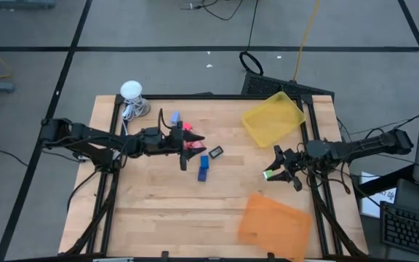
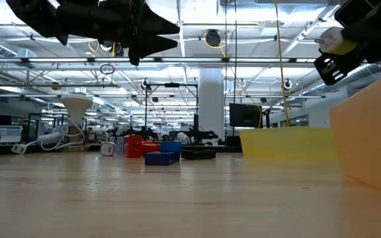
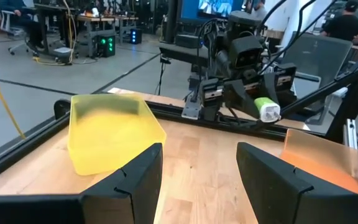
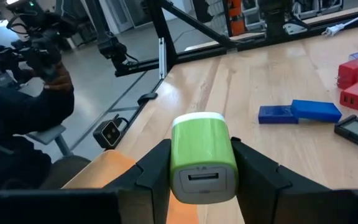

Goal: Pick & Place Office items
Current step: Put the green charger adapter into the yellow bin

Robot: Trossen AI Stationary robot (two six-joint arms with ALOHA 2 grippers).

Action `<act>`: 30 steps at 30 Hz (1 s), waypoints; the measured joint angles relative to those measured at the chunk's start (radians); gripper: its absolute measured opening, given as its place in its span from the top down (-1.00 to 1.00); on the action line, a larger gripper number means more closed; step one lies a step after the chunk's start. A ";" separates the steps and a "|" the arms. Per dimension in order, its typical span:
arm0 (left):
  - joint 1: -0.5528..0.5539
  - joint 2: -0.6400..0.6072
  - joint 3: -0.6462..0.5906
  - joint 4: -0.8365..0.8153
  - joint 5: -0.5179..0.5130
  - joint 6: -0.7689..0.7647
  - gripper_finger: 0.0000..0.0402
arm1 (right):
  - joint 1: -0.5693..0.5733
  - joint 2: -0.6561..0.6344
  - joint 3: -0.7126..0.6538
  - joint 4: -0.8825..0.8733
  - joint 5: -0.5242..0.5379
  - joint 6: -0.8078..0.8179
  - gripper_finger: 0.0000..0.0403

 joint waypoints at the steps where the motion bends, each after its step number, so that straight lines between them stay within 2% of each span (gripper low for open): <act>1: 0.000 0.000 0.000 -0.001 0.000 0.000 -0.03 | 0.000 0.000 0.000 -0.002 0.000 0.002 0.37; 10: 0.000 0.000 0.000 0.001 0.000 -0.002 -0.03 | 0.000 0.000 0.000 -0.007 0.005 -0.008 0.37; 13: 0.000 0.000 0.000 0.002 0.000 -0.002 -0.03 | -0.001 0.000 0.000 -0.010 0.064 -0.013 0.37; 22: 0.000 0.001 0.000 0.002 0.000 -0.002 -0.03 | -0.056 0.001 0.000 -0.045 0.446 0.011 0.35; 30: 0.000 0.001 0.000 0.002 0.000 -0.002 -0.03 | -0.106 0.000 0.000 -0.135 1.047 0.110 0.37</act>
